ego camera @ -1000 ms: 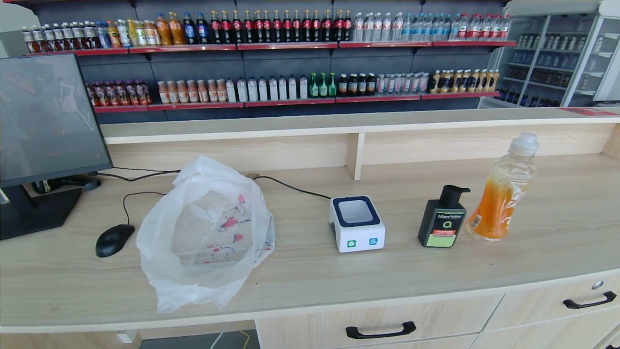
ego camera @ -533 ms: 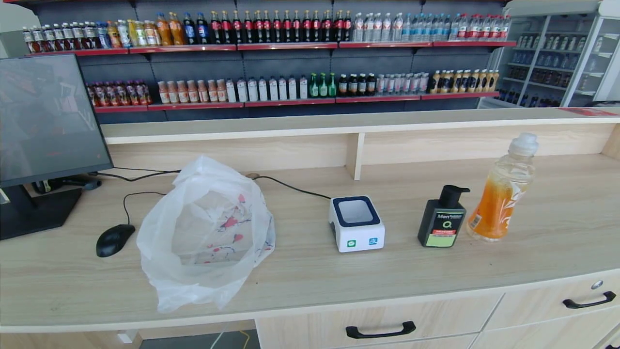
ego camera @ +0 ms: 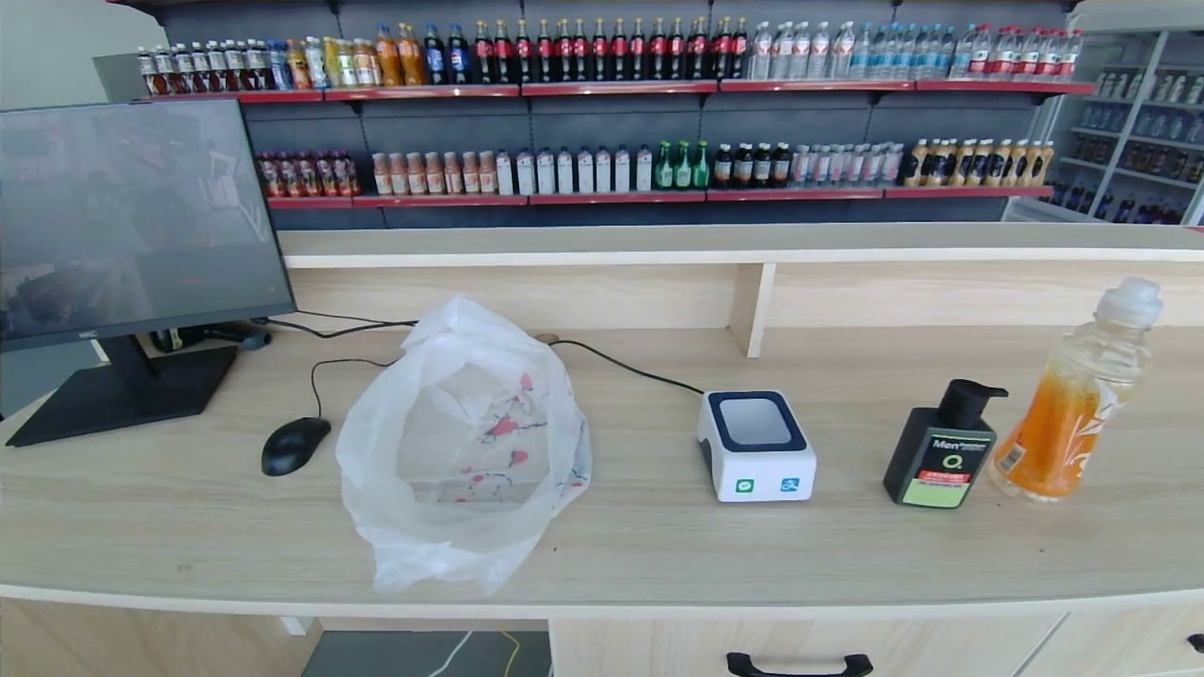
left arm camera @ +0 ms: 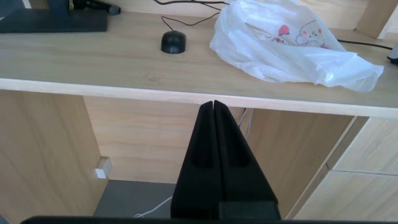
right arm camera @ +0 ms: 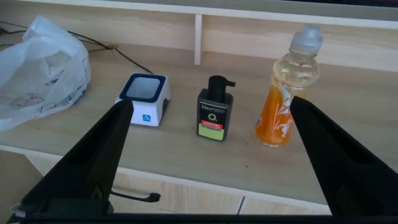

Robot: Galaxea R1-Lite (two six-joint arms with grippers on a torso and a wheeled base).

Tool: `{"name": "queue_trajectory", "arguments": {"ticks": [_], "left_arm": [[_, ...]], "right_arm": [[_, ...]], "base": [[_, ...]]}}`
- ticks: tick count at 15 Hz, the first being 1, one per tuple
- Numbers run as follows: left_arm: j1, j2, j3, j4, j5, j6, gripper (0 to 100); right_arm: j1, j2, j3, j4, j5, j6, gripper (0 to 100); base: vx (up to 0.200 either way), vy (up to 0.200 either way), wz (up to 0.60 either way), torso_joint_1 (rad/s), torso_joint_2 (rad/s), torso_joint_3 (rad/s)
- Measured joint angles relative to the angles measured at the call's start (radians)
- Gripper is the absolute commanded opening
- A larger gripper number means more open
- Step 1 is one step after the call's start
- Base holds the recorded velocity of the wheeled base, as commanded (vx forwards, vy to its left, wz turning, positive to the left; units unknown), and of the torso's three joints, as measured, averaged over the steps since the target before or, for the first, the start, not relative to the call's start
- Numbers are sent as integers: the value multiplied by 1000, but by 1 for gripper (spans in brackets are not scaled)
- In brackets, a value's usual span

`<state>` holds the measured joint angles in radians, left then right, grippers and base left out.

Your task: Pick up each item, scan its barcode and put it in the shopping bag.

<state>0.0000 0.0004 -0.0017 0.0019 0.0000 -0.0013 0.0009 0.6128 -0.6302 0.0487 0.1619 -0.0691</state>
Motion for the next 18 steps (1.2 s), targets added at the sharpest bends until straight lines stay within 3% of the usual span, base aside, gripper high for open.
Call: {"name": "queue_trajectory", "arguments": {"ticks": [2, 6, 10, 12, 16, 17, 18], "left_arm": [[0, 0, 0, -1, 0, 0, 0], [0, 0, 0, 0, 0, 0, 0], [0, 0, 0, 0, 0, 0, 0], [0, 0, 0, 0, 0, 0, 0], [0, 0, 0, 0, 0, 0, 0], [0, 0, 0, -1, 0, 0, 0], [0, 0, 0, 0, 0, 0, 0]], "right_arm": [[2, 122, -55, -61, 4, 24, 100], [52, 392, -116, -343, -33, 71, 100], [106, 564, -75, -597, -60, 71, 100], [120, 628, -11, -829, -60, 41, 100], [140, 795, 184, -1440, -61, 24, 100], [143, 843, 246, -1562, -63, 21, 100], [148, 882, 297, -1598, -64, 17, 100]], "base": [[0, 0, 0, 0, 0, 0], [0, 0, 0, 0, 0, 0], [0, 0, 0, 0, 0, 0], [0, 0, 0, 0, 0, 0], [0, 0, 0, 0, 0, 0], [0, 0, 0, 0, 0, 0], [0, 0, 0, 0, 0, 0]]}}
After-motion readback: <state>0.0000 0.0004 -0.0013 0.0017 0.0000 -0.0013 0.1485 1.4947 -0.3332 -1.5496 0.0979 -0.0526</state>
